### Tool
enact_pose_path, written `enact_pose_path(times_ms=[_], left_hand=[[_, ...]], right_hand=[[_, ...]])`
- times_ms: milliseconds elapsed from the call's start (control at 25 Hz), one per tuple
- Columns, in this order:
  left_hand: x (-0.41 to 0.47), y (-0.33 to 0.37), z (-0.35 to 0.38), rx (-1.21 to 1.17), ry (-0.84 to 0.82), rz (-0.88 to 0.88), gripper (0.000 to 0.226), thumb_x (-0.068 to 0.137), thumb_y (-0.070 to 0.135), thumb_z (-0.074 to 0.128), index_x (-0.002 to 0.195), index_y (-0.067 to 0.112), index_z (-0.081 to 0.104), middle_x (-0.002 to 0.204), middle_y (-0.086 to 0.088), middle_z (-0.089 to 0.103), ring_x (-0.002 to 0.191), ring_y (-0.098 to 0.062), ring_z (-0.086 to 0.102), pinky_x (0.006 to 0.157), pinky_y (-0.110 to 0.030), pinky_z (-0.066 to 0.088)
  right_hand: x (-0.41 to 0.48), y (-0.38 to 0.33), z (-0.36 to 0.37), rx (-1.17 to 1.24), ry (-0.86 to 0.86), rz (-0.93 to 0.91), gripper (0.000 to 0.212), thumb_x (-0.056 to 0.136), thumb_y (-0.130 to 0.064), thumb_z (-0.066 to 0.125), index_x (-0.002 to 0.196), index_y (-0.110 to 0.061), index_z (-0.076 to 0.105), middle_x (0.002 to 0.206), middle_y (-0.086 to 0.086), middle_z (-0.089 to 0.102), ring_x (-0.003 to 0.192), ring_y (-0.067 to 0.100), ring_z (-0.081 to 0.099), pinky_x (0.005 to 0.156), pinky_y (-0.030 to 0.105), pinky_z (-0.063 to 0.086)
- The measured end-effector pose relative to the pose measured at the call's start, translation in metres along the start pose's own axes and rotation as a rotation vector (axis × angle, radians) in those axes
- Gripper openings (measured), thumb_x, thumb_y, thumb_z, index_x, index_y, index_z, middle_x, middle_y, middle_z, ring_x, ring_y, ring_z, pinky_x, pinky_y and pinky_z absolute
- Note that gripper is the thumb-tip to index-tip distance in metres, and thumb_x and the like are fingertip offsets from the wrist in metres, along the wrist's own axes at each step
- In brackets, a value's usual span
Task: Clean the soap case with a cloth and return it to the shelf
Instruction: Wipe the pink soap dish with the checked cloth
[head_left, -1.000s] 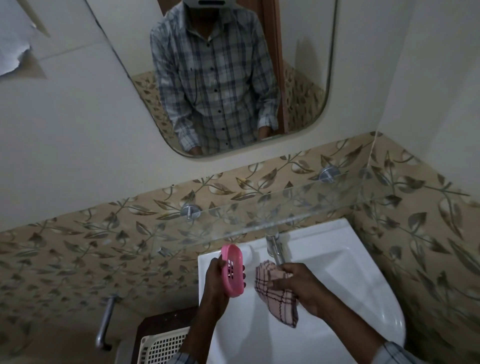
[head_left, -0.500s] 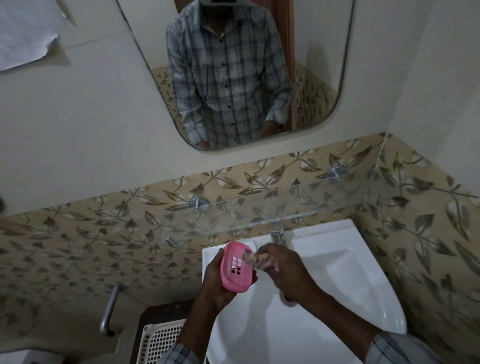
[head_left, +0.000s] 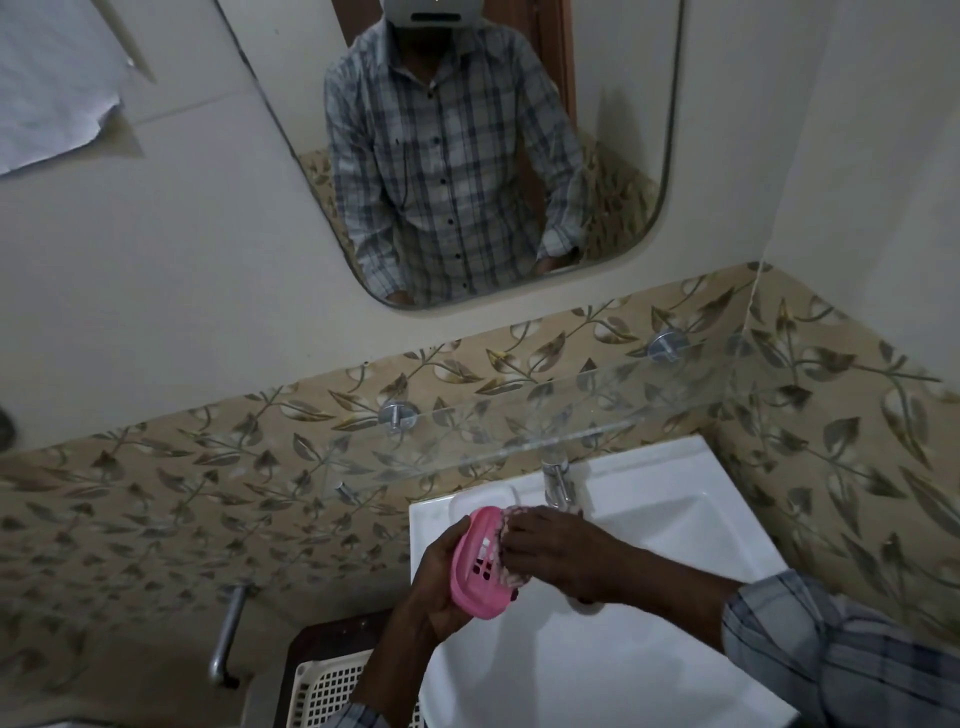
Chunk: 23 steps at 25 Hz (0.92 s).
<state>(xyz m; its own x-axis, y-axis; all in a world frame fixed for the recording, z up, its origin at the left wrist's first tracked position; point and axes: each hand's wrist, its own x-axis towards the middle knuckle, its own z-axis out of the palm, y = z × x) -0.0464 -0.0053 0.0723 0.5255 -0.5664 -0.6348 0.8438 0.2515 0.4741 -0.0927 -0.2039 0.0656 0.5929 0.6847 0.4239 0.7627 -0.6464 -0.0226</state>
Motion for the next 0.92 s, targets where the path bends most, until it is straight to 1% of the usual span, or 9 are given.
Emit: enact_pose_path(times_ms=[120,200,320,360,480,560,680,840,920], left_hand=[[0.009,-0.001,-0.001,-0.03,0.044,0.052,0.062,0.085,0.043,0.052,0.129,-0.001,0.057,0.103,-0.026,0.069,0.086,-0.039,0.066,0.076,-0.046,0.057],[0.013,-0.011,0.001,-0.077,0.084,0.101,0.063,0.086,0.045,0.051,0.127,-0.003,0.058,0.105,-0.027,0.067,0.092,-0.039,0.065,0.083,-0.047,0.054],[0.023,-0.027,-0.005,-0.184,0.168,0.221,0.061,0.09,0.05,0.05,0.126,0.001,0.058,0.104,-0.026,0.065,0.095,-0.038,0.063,0.085,-0.046,0.054],[0.025,-0.028,-0.006,-0.191,0.179,0.239,0.06,0.09,0.05,0.05,0.125,0.002,0.059,0.101,-0.025,0.066,0.094,-0.037,0.064,0.083,-0.045,0.056],[0.026,-0.023,-0.006,-0.149,0.19,0.201,0.06,0.091,0.05,0.048,0.126,0.003,0.058,0.098,-0.025,0.071,0.091,-0.037,0.066,0.076,-0.046,0.058],[0.027,-0.022,-0.007,-0.19,0.198,0.205,0.062,0.093,0.049,0.046,0.133,0.002,0.053,0.112,-0.026,0.064,0.097,-0.037,0.063,0.083,-0.047,0.055],[0.029,-0.027,-0.004,-0.252,0.185,0.269,0.069,0.091,0.052,0.049,0.137,0.0,0.051,0.125,-0.027,0.054,0.106,-0.036,0.058,0.1,-0.047,0.044],[0.029,-0.017,-0.012,-0.078,0.178,0.146,0.068,0.088,0.048,0.051,0.135,-0.001,0.054,0.109,-0.027,0.065,0.097,-0.038,0.062,0.082,-0.048,0.055],[0.028,-0.013,-0.005,-0.082,0.14,0.09,0.064,0.084,0.042,0.056,0.132,-0.001,0.055,0.109,-0.029,0.066,0.098,-0.041,0.061,0.078,-0.05,0.058]], right_hand=[[0.005,-0.01,-0.003,-0.073,0.007,0.158,0.019,0.09,-0.01,0.053,0.092,-0.011,0.071,0.095,0.008,0.069,0.09,0.028,0.063,0.08,0.038,0.054],[0.012,-0.033,0.007,-0.069,-0.114,0.208,0.022,0.085,-0.01,0.051,0.091,-0.012,0.072,0.09,0.008,0.068,0.086,0.028,0.062,0.078,0.038,0.055],[0.026,-0.052,0.013,0.153,-0.276,0.58,0.032,0.084,-0.008,0.06,0.115,-0.008,0.068,0.108,0.015,0.067,0.099,0.033,0.062,0.084,0.039,0.055],[0.026,-0.052,0.012,0.169,-0.291,0.601,0.034,0.085,-0.009,0.062,0.12,-0.008,0.066,0.113,0.016,0.066,0.104,0.034,0.061,0.086,0.038,0.053],[0.019,-0.048,-0.002,-0.051,-0.208,0.398,0.019,0.077,-0.016,0.07,0.095,-0.016,0.075,0.095,0.008,0.071,0.088,0.026,0.064,0.077,0.034,0.056],[0.023,-0.05,-0.002,-0.137,-0.204,0.348,0.009,0.069,-0.019,0.075,0.077,-0.019,0.077,0.08,0.003,0.071,0.076,0.021,0.067,0.069,0.03,0.058],[0.029,-0.054,0.012,-0.028,-0.222,0.469,0.029,0.055,-0.027,0.085,0.082,-0.02,0.079,0.08,0.0,0.073,0.075,0.018,0.07,0.06,0.023,0.058],[0.002,-0.023,0.019,-0.113,-0.13,0.147,0.012,0.087,-0.012,0.057,0.092,-0.013,0.067,0.089,0.006,0.065,0.084,0.026,0.059,0.072,0.036,0.049],[0.003,0.011,0.015,-0.181,-0.043,0.131,0.012,0.089,-0.01,0.057,0.089,-0.01,0.069,0.089,0.007,0.065,0.086,0.027,0.059,0.074,0.037,0.049]])
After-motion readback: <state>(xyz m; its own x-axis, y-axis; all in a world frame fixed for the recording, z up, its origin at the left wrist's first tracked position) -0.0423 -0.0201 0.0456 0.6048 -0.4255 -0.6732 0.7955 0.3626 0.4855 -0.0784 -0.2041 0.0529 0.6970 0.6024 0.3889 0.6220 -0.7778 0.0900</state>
